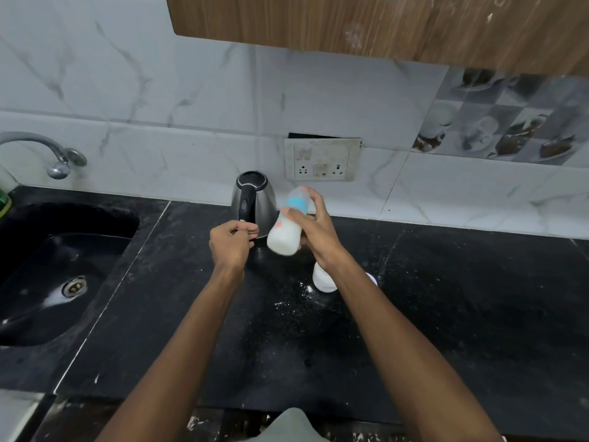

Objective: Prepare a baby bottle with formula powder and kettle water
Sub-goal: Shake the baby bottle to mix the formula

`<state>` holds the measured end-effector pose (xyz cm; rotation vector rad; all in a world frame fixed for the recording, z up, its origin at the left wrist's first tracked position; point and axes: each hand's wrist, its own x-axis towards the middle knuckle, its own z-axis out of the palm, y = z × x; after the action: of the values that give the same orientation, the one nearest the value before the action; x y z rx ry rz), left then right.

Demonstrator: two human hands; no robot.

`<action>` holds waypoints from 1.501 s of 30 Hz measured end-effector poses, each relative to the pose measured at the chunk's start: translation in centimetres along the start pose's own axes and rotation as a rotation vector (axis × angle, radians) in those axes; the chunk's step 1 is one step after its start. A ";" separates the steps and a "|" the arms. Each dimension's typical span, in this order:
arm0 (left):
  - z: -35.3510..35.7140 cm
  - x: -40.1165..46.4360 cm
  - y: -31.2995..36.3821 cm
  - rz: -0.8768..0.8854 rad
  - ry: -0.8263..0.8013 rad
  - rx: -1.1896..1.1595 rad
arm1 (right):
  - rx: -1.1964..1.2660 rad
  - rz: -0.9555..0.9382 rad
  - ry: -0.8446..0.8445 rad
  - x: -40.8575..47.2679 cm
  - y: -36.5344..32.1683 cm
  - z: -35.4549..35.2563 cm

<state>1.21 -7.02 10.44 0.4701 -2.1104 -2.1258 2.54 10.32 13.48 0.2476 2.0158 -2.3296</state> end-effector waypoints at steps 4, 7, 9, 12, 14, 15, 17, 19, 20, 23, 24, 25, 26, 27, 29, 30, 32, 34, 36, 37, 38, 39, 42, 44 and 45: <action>0.0 -0.2 -0.1 0.000 -0.011 0.007 | -0.050 -0.006 -0.030 0.1 -0.5 0.4; -0.1 -0.3 -0.2 -0.006 -0.006 -0.007 | 0.036 -0.014 0.041 0.0 -0.1 0.1; -0.3 -0.6 -0.3 -0.004 -0.008 0.001 | -0.009 0.010 -0.033 -0.3 0.1 0.1; -0.7 -0.8 -0.3 -0.006 -0.001 -0.010 | -0.016 -0.006 -0.001 -0.5 0.3 -0.2; -1.0 -1.1 -0.5 -0.005 0.008 -0.020 | 0.021 0.016 0.016 -0.6 0.2 -0.5; -1.1 -1.3 -0.5 -0.005 0.007 -0.017 | -0.019 0.028 -0.005 -0.7 0.2 -0.4; -1.3 -1.5 -0.5 -0.009 0.003 -0.014 | -0.058 0.014 0.005 -0.9 0.4 -0.3; -1.4 -1.6 -0.7 -0.010 0.008 -0.022 | 0.075 0.046 0.076 -1.0 0.5 -0.2; -1.4 -1.7 -0.7 -0.008 0.008 -0.022 | 0.112 0.066 0.061 -1.1 0.5 0.0; -1.4 -1.8 -0.6 -0.008 -0.009 -0.019 | 0.078 0.065 0.021 -1.3 1.0 0.5; -1.5 -1.8 -0.5 -0.011 -0.008 -0.022 | 0.121 0.063 0.053 -1.2 1.2 0.5; -1.5 -1.8 -0.6 -0.008 -0.007 -0.021 | 0.194 0.085 0.085 -1.3 1.2 0.5; -1.6 -1.9 -0.6 -0.001 -0.006 -0.011 | 0.215 0.098 0.082 -1.4 1.1 0.5; -1.7 -2.1 -0.7 0.007 -0.009 0.003 | 0.203 0.112 0.050 -1.4 1.0 0.5; -2.0 -2.4 -0.6 0.021 -0.027 0.027 | 0.113 0.105 0.017 -1.2 0.9 0.1; -2.2 -2.5 -0.5 0.030 -0.033 0.030 | 0.111 0.085 0.040 -1.1 0.6 -0.2; -2.3 -2.6 -0.6 0.039 -0.044 0.033 | 0.201 0.089 0.095 -1.0 0.2 -0.8; -2.5 -2.5 -0.9 0.022 -0.054 0.031 | 0.184 0.107 0.050 -1.2 -0.1 -0.8; -2.6 -2.7 -0.9 0.015 -0.056 0.040 | 0.118 0.083 0.046 -1.4 0.2 -0.7; -2.6 -2.8 -0.8 0.019 -0.051 0.052 | 0.122 0.062 0.085 -1.4 0.4 -0.6; -2.5 -3.0 -0.8 0.021 -0.037 0.065 | 0.154 0.063 0.131 -1.6 0.6 -0.4; -2.5 -3.2 -0.8 0.018 -0.020 0.070 | 0.166 0.072 0.131 -1.8 0.7 -0.2; -2.3 -3.3 -0.2 -0.007 -0.017 0.054 | 0.028 0.061 0.006 -2.6 1.3 0.9; -2.1 -3.2 0.1 -0.013 -0.020 0.031 | 0.083 0.043 0.050 -2.7 1.7 1.0; -2.1 -3.2 0.2 -0.012 -0.015 0.019 | 0.156 0.054 0.090 -2.6 1.8 1.0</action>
<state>4.79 -8.10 11.08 0.4718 -2.1423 -2.1243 5.24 8.87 12.27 0.4162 1.8404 -2.4864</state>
